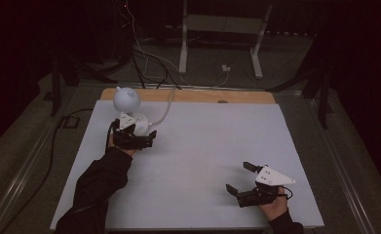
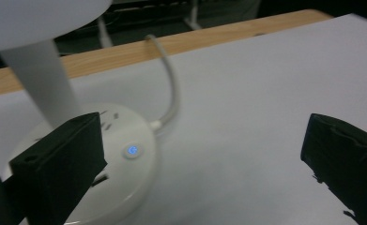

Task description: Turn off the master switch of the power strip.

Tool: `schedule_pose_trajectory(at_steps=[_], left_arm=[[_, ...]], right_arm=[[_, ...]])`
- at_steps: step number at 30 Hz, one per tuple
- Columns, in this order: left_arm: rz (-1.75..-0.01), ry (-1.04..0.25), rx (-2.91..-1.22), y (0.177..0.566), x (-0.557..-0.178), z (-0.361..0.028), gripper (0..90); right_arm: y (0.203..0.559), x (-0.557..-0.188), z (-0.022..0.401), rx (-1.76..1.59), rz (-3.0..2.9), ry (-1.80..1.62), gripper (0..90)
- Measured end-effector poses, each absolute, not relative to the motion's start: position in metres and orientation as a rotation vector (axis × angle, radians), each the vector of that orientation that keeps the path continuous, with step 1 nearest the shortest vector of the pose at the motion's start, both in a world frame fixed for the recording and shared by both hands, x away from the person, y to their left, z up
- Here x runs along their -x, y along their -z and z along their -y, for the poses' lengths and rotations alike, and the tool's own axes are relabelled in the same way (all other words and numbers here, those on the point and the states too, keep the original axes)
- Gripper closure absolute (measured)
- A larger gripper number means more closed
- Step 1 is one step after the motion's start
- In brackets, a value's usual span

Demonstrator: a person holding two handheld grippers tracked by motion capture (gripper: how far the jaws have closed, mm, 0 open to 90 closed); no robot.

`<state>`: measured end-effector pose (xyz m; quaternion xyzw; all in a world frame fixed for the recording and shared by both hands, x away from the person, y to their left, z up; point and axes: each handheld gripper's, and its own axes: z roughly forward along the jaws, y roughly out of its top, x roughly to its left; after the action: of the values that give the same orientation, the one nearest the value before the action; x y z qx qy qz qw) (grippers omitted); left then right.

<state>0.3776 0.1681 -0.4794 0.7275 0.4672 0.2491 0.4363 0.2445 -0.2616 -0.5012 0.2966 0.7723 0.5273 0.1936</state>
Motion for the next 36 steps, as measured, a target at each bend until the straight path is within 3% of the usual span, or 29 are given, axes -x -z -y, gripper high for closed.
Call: schedule_pose_trajectory(at_steps=[7, 11, 15, 17, 20, 36], left_arm=[[-1.201, -0.659, -1.819, 0.487, -0.385, -0.169, 8.6], [-1.207, -0.675, -1.825, 0.488, -0.388, -0.17, 17.1], [-1.199, -0.693, -1.843, 0.489, -0.39, -0.17, 32.8], [-1.2, -0.701, -1.848, 0.489, -0.391, -0.17, 35.6], [-1.21, -0.715, -1.84, 0.489, -0.393, -0.171, 49.7], [-1.222, -0.74, -1.884, 0.5, -0.405, -0.176, 84.9]], right_arm=[[0.501, -0.245, 0.261, -0.829, -2.17, -1.479, 0.0], [0.501, -0.245, 0.262, -0.832, -2.169, -1.483, 0.0], [0.501, -0.245, 0.261, -0.829, -2.17, -1.482, 0.0], [0.501, -0.245, 0.262, -0.829, -2.169, -1.483, 0.0], [0.501, -0.245, 0.262, -0.832, -2.171, -1.48, 0.0], [0.502, -0.246, 0.262, -0.832, -2.171, -1.483, 0.0]])
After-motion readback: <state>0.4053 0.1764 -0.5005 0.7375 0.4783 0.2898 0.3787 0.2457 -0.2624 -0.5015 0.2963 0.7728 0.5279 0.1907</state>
